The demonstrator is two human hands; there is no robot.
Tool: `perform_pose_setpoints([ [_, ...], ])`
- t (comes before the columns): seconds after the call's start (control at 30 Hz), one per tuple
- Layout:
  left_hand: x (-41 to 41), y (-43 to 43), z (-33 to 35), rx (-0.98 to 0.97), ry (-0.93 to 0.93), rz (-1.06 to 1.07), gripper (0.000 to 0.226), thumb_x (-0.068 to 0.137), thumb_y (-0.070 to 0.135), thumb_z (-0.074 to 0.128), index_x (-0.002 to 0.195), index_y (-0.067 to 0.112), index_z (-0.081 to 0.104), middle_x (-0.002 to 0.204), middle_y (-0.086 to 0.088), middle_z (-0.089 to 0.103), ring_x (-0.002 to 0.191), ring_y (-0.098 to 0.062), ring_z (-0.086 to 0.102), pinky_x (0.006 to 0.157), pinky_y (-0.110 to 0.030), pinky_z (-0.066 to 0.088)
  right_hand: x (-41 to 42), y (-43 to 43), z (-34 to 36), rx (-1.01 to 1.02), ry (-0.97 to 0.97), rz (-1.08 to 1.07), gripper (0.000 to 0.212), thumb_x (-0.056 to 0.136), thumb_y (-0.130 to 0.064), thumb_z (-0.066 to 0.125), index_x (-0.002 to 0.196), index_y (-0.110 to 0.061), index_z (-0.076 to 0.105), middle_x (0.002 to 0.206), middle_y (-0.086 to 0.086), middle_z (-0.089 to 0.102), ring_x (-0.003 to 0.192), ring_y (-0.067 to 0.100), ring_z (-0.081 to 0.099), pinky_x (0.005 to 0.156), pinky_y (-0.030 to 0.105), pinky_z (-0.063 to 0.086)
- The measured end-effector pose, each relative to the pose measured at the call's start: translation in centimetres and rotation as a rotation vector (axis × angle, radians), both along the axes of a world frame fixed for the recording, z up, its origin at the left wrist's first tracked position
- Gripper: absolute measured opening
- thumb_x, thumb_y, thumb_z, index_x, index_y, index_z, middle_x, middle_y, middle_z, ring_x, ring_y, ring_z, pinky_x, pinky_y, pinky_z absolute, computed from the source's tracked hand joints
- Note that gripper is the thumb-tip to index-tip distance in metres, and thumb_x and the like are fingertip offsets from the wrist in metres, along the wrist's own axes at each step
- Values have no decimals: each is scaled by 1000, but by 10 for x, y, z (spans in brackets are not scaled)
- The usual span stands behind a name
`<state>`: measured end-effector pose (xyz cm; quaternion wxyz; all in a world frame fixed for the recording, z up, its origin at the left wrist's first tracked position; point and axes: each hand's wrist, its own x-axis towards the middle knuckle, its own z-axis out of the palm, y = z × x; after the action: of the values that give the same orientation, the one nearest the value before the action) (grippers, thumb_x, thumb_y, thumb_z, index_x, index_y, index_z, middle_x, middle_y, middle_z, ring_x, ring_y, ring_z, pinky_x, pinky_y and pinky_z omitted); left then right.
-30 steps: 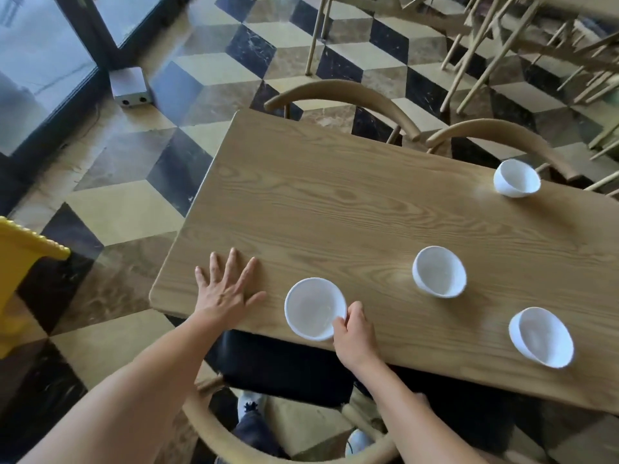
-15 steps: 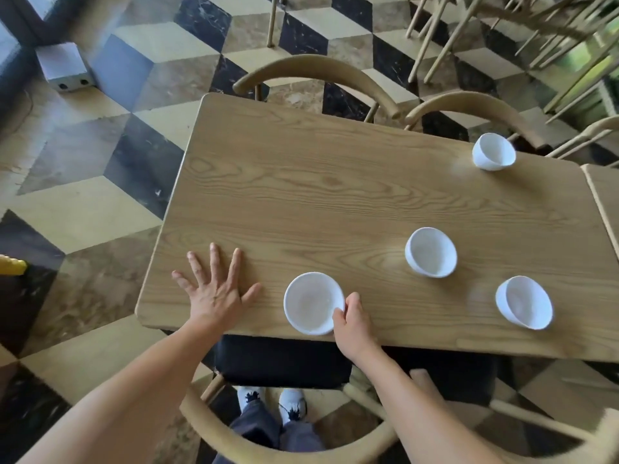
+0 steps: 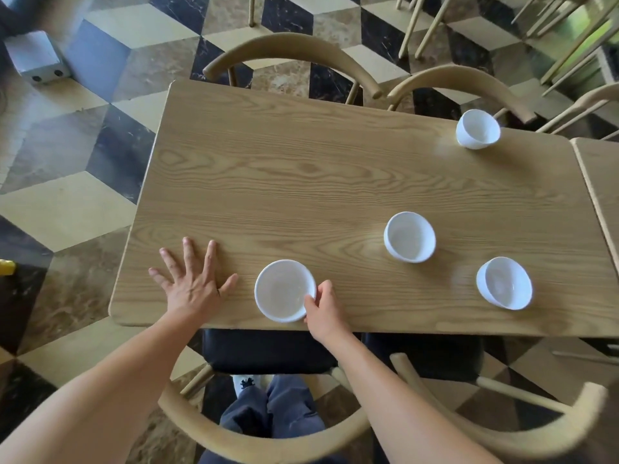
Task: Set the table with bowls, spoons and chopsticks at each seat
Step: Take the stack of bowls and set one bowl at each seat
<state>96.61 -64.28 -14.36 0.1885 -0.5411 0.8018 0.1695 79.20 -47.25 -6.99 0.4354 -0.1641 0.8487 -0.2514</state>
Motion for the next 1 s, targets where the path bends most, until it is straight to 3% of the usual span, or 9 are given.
perform_pose_setpoints([
  [0.17, -25, -4, 3, 12, 14, 14, 92, 82, 85, 19, 156, 40, -11, 165, -5, -24, 145, -49, -25, 110, -74, -9, -7, -9, 0, 2, -25, 32, 17, 98, -25, 44, 85, -21, 34, 99, 14, 62, 89, 34, 64, 74, 46, 53],
  [0.33, -43, -3, 3, 21, 18, -15, 89, 83, 84, 19, 155, 41, -11, 165, -5, -23, 145, -50, -25, 109, -75, -9, -11, -14, -3, -26, -27, 38, 13, 100, -20, 41, 91, -15, 34, 80, 0, 49, 66, 16, 47, 58, 34, 41],
  [0.47, -43, -3, 3, 35, 15, -19, 87, 87, 78, 25, 154, 42, -17, 163, -5, -29, 144, -50, -28, 111, -75, -10, -10, -20, -5, -33, 8, 56, 10, 101, -18, 40, 95, -13, 33, 80, -3, 44, 73, 18, 46, 66, 33, 39],
  [0.6, -43, -4, 2, 39, 22, -16, 89, 87, 77, 31, 154, 43, -16, 163, -4, -28, 143, -50, -29, 109, -74, -12, -13, -25, -11, -33, 7, 65, 13, 100, -19, 43, 92, -13, 34, 76, -2, 44, 62, 13, 42, 58, 31, 37],
  [0.7, -44, -4, 2, 36, 12, -20, 90, 87, 76, 32, 154, 42, -17, 163, -5, -30, 143, -51, -29, 108, -75, -12, -15, -26, -17, -22, -55, 24, 21, 97, -28, 51, 87, -19, 35, 82, 3, 53, 69, 24, 54, 62, 41, 46],
  [0.8, -42, -7, 3, 23, 5, -60, 90, 87, 75, 32, 155, 40, -17, 163, -7, -29, 143, -51, -28, 111, -75, -11, -23, -22, -19, 7, -80, 1, 34, 90, -50, 56, 91, -19, 42, 92, 7, 64, 77, 26, 61, 64, 41, 51],
  [0.93, -47, -27, 7, -3, 41, -18, 89, 84, 83, 22, 157, 39, -6, 166, -6, -19, 146, -50, -22, 111, -72, -10, -58, -10, -11, 16, 59, -153, 45, 85, -63, 47, 83, -18, 53, 78, 7, 69, 69, 28, 65, 61, 43, 58],
  [1.0, -51, -39, 6, -14, 44, 19, 89, 84, 82, 22, 157, 39, -3, 166, -6, -18, 147, -50, -20, 112, -73, -6, -84, 0, -4, 4, 84, -374, 46, 91, -55, 48, 81, -11, 55, 68, 7, 67, 53, 23, 59, 44, 34, 51],
])
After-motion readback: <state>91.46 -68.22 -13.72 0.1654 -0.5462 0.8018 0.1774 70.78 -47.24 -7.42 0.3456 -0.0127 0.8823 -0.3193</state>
